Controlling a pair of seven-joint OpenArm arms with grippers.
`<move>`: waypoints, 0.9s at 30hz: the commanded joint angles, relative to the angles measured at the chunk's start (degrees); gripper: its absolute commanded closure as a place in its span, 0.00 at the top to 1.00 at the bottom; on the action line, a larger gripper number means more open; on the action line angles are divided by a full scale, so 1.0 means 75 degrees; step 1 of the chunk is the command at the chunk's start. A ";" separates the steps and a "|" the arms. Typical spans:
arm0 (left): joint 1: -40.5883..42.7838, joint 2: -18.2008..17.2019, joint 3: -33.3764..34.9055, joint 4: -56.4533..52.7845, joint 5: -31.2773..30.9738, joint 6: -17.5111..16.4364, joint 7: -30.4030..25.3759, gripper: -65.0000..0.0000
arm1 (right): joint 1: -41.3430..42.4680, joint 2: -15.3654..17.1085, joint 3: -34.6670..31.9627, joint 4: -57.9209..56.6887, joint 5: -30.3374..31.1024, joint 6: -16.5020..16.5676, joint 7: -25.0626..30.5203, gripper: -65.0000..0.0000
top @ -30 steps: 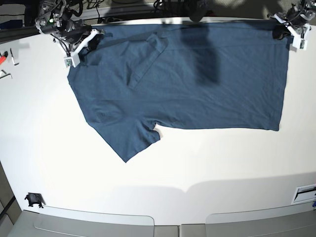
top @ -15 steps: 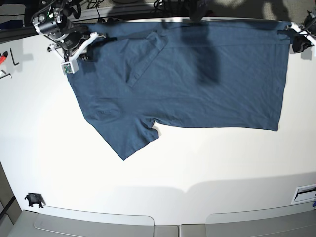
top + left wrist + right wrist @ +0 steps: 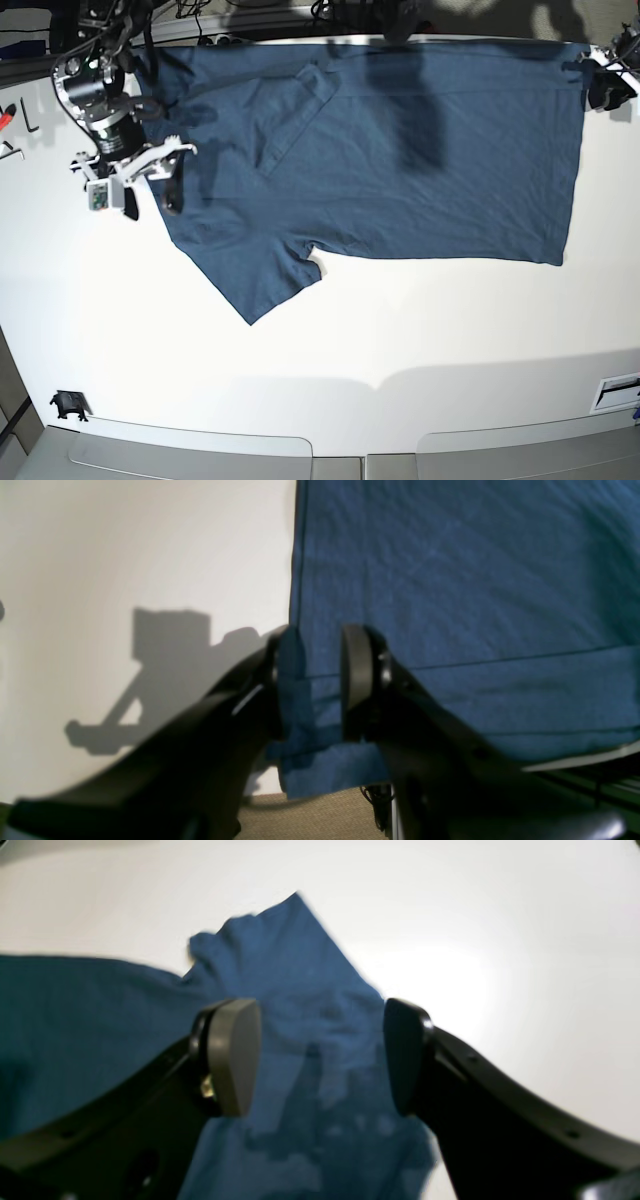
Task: Fold the T-shirt properly
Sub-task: 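Move the right gripper along the side edge and grasp it near the hem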
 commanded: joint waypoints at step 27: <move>0.0067 -0.0125 -0.0076 0.0117 -0.0125 -0.0023 -0.0213 0.22 | 0.4453 0.1032 0.0029 -0.7845 0.1137 0.1046 -0.0519 0.57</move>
